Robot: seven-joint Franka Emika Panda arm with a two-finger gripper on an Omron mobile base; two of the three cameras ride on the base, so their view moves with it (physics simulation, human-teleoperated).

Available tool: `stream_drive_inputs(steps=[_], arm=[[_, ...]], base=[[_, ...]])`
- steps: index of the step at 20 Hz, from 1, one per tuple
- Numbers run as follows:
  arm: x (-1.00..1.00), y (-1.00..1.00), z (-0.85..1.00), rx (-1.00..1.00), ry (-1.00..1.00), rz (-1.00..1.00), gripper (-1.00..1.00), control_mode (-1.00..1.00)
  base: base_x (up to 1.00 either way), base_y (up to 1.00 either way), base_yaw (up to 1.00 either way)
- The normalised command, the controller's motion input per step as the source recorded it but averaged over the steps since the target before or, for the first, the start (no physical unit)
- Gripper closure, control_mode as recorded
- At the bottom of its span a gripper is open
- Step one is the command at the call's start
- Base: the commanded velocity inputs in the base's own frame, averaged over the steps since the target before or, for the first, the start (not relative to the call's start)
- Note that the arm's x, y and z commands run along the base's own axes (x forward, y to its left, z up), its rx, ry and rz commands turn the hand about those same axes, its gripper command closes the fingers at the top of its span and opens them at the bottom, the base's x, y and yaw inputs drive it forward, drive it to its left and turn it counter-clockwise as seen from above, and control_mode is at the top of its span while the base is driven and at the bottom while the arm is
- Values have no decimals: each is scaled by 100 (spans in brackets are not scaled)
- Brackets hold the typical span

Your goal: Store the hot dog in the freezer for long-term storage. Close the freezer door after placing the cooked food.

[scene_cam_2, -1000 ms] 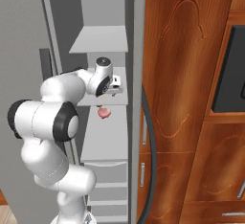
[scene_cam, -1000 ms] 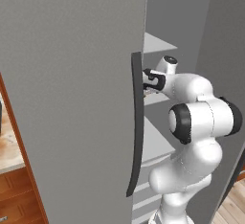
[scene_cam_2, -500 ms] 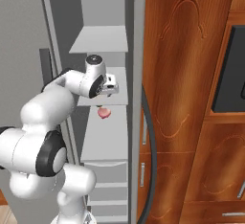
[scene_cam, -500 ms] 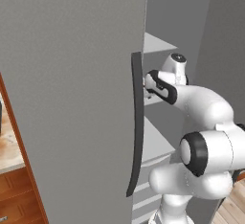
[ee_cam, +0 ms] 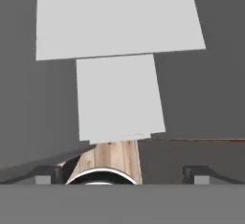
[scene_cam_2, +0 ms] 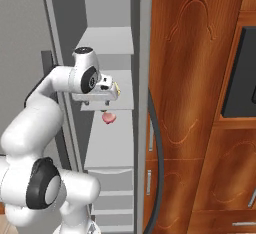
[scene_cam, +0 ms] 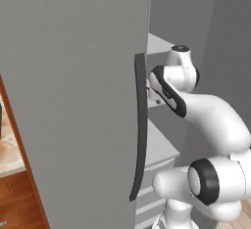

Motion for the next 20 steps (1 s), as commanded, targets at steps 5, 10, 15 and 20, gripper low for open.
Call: stream_drive_inputs(steps=[5, 10, 15, 20], arm=[[-96, 0, 40, 0, 15, -16, -100, -100], [-100, 1, 11, 0, -17, -4, -100, -100], [-99, 14, 9, 0, -33, 0, -100, -100], [-59, 17, 6, 0, -24, 0, -100, -100]], base=[[0, 0, 0], [0, 0, 0], [0, 0, 0], [0, 0, 0]])
